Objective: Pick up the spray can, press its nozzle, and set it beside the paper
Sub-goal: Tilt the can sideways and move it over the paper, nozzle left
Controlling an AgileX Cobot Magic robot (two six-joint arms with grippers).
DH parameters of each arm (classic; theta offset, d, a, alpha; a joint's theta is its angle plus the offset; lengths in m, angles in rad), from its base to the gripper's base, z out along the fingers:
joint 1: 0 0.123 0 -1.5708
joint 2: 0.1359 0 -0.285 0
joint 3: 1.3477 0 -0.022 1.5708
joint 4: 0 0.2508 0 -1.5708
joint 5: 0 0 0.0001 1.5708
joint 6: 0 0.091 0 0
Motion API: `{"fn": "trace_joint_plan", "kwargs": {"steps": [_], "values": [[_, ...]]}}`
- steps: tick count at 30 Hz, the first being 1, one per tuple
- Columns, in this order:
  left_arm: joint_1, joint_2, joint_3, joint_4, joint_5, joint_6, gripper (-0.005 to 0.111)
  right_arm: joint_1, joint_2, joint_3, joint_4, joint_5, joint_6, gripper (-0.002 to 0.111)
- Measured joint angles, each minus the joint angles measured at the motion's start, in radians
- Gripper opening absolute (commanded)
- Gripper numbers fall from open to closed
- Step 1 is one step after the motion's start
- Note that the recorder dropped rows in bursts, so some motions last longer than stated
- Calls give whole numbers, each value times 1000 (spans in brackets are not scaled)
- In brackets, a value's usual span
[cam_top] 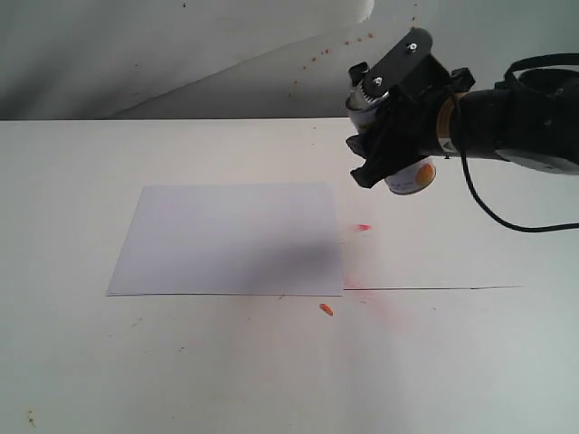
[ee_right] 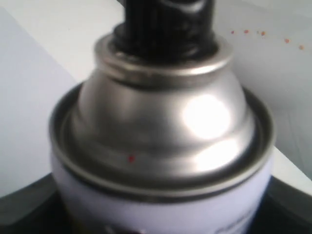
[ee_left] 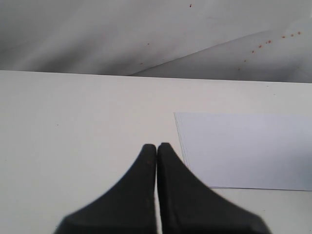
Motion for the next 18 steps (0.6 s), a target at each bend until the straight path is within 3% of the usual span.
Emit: {"fn": "trace_joint_plan", "kwargs": {"steps": [8, 18], "values": [[0, 0, 0, 0, 0, 0, 2, 129, 0, -9, 347, 165, -471, 0], [0, 0, 0, 0, 0, 0, 2, 200, 100, -321, 670, 642, -759, 0]]}}
